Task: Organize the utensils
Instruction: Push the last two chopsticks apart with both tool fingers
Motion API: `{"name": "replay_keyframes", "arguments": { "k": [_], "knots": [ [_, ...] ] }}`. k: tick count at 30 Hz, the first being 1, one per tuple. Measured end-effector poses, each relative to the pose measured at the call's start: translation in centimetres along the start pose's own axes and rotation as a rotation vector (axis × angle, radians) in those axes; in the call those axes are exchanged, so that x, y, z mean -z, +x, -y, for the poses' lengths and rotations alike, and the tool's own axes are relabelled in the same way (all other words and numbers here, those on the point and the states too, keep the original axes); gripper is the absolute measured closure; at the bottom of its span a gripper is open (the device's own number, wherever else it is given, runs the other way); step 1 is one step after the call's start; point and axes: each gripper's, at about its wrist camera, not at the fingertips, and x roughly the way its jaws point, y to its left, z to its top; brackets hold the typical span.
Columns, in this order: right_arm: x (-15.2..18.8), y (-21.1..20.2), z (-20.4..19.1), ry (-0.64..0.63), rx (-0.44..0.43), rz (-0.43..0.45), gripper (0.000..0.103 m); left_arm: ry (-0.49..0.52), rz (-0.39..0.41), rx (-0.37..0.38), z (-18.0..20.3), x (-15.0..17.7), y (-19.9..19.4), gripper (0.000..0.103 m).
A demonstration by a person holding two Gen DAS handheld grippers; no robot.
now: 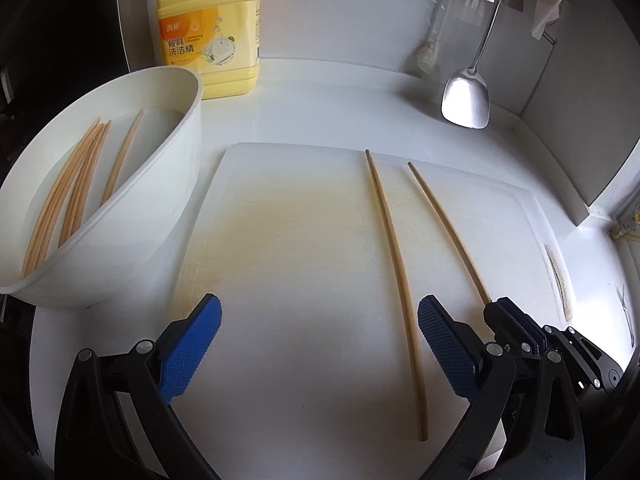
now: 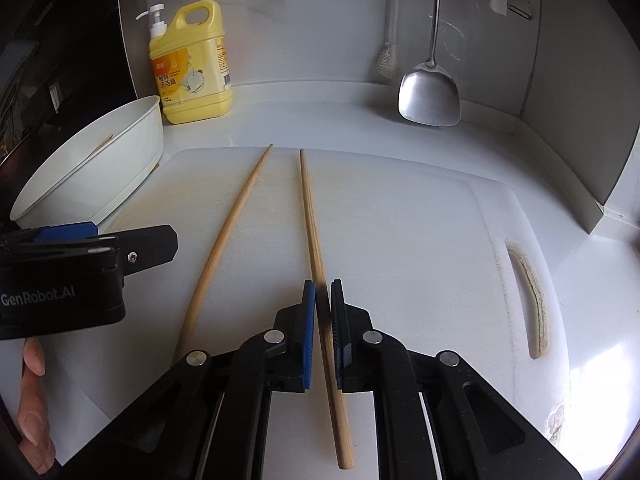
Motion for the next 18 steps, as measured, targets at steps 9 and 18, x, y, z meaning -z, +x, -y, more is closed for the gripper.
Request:
{"name": "replay_keyframes", "arguments": {
  "k": [9,18],
  "knots": [
    [-0.1,-0.1,2.8,0.044,0.017,-0.004,0.095,0.016,-0.016,-0.027,1.7,-0.7,1.7,0.006],
    [-0.6,0.2,4.6,0.084,0.007,-0.012,0.095,0.012,-0.025,-0.049,2.1,-1.6,3.1,0.006]
  ]
}}
